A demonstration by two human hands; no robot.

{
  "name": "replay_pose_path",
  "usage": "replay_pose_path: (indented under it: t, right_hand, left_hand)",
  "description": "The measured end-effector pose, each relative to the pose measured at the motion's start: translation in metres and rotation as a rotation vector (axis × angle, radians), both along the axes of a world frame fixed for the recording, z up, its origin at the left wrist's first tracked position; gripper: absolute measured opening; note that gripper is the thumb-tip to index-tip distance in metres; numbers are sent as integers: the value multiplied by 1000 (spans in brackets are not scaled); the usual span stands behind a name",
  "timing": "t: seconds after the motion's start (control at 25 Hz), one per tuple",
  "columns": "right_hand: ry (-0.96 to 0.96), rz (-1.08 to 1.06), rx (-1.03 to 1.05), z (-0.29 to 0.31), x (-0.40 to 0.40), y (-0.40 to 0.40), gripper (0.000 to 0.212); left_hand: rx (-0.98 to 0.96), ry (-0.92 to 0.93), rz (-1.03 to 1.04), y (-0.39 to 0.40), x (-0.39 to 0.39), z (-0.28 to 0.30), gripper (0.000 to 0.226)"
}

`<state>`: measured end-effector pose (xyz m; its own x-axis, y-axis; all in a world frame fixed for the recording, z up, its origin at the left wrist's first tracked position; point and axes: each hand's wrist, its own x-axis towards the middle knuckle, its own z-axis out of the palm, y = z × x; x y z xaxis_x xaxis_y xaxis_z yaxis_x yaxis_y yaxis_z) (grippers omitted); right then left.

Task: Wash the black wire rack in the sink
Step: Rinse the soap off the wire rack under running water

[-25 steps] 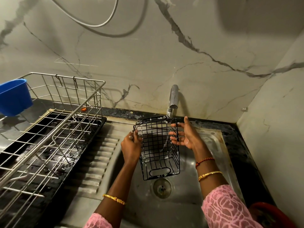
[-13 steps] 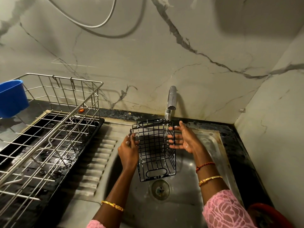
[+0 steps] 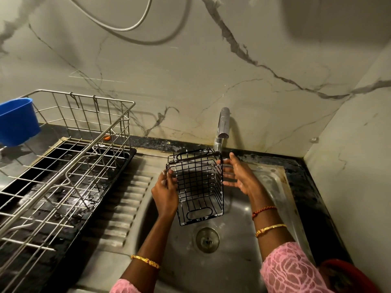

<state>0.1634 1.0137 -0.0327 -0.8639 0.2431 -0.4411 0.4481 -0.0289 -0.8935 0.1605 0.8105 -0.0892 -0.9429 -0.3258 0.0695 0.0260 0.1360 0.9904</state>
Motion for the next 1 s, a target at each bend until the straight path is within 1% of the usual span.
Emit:
replay_pose_path:
  t: [0.24, 0.36, 0.44, 0.48, 0.6, 0.76, 0.8, 0.92, 1.0]
  right_hand:
    - [71, -58, 152, 9, 1, 7, 48]
    - [126, -91, 162, 13, 1, 10, 48]
    - [133, -79, 158, 16, 3, 11, 53]
    - [137, -69, 157, 15, 4, 12, 52]
    - [183, -40, 163, 15, 10, 14, 36]
    - [211, -56, 205, 11, 14, 22, 34]
    - [205, -63, 206, 10, 15, 24, 37]
    - [177, -91, 223, 7, 18, 30, 58]
    - [169, -111, 231, 7, 21, 34, 59]
  left_hand:
    - [8, 6, -45, 7, -6, 2, 27]
    - [-6, 11, -74, 11, -10, 2, 24]
    - [1, 4, -107, 15, -13, 3, 24]
    - [-2, 2, -124, 17, -15, 3, 25]
    - [-33, 4, -163, 23, -18, 8, 29]
    - [-53, 16, -223, 32, -23, 13, 23]
    - [-57, 14, -236, 34, -23, 14, 24]
    - [-75, 20, -271, 41, -23, 18, 26]
    - [-74, 20, -288, 45, -23, 19, 25]
